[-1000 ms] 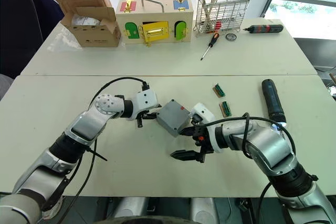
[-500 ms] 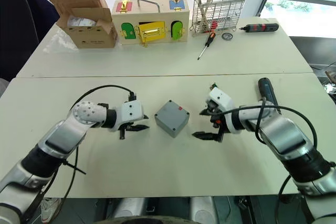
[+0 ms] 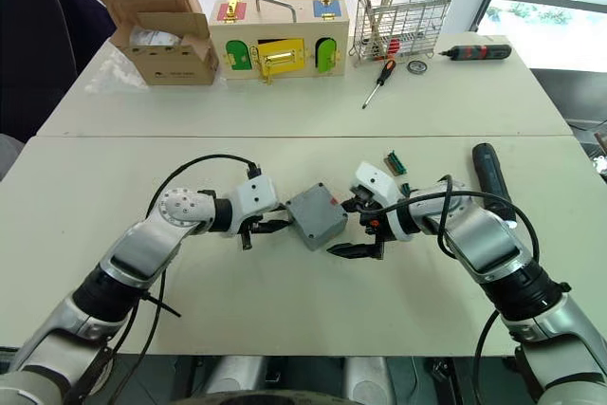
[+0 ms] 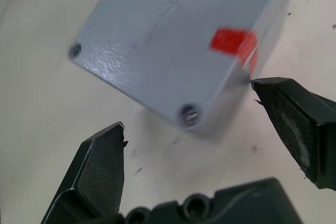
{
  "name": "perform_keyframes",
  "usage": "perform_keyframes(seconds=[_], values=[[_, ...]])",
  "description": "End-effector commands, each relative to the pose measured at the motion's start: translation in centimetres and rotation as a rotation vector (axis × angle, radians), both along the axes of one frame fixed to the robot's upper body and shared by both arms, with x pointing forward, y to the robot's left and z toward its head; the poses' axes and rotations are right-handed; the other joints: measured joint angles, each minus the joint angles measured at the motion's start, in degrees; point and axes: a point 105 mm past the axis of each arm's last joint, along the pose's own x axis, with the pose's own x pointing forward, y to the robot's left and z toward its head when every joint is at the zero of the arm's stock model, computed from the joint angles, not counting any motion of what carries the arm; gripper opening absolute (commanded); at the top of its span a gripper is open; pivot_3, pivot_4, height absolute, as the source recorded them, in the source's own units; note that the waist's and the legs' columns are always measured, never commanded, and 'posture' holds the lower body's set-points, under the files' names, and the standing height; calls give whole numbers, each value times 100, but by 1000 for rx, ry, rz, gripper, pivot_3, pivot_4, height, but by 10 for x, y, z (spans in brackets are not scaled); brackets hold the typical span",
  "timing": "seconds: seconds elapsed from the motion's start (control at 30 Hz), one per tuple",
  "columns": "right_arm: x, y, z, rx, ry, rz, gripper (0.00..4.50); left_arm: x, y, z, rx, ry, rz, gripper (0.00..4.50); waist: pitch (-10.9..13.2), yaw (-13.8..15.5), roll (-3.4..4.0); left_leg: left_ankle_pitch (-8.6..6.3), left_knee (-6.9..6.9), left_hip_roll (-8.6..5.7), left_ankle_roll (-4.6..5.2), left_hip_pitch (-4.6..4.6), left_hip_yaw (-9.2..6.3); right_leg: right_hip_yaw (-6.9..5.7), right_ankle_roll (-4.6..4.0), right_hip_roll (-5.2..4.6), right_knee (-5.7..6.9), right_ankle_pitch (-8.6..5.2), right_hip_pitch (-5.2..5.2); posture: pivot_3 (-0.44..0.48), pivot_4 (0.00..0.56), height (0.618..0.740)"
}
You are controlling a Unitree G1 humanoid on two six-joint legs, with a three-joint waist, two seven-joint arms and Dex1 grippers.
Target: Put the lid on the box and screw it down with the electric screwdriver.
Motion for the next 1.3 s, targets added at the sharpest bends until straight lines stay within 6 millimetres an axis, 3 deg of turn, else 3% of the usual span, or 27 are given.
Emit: perform_keyframes(seconds=[0.03,0.23,0.43,0.73,0.87,0.93,1.0,1.17,1.3], values=[[-11,9,10,36,-17,46,4471,8,-7,11,-25,-66,11,1534,0,0,0,0,1,0,0,1,0,0,0,0,0,0,0,0,150,730],[-13,7,8,37,-16,3,4471,13,-10,12,-32,-81,19,1534,0,-3,0,1,0,0,-1,1,-1,0,0,0,0,0,-1,0,150,730],[-7,-10,12,-11,-50,-47,4471,8,-3,13,-12,-67,-3,1534,0,-4,0,1,0,-1,-1,0,-1,0,0,0,0,0,-1,0,150,730],[-9,-65,63,29,-25,-206,4471,-4,34,36,-48,-31,6,1534,0,-1,0,0,-3,4,-1,-1,-1,0,0,-1,-2,0,-3,0,150,730],[15,-87,75,181,-61,-367,4471,-6,31,65,-217,-9,-2,1534,-1,-4,-5,0,-2,5,0,1,-1,0,0,-1,-3,0,2,0,150,730],[36,-93,82,287,-125,-448,4471,-4,27,73,-256,-15,-7,1534,-1,-13,-6,0,-2,4,0,1,1,1,0,-2,-3,0,3,0,150,730],[65,-100,84,370,-220,-559,3963,-6,19,77,-263,-23,-27,1534,-1,-27,-5,1,-2,2,-2,3,5,4,0,-2,-1,0,1,0,150,730],[99,-101,57,321,-308,-646,2324,-9,9,72,-249,-13,-47,1534,-1,-35,-4,3,-15,3,-6,-1,6,2,0,-2,1,0,-12,0,150,730],[111,-102,47,293,-351,-661,2324,-12,8,70,-244,-4,-48,1534,-1,-35,-3,6,-9,2,-11,-5,9,3,0,-2,1,0,-14,0,150,730]])
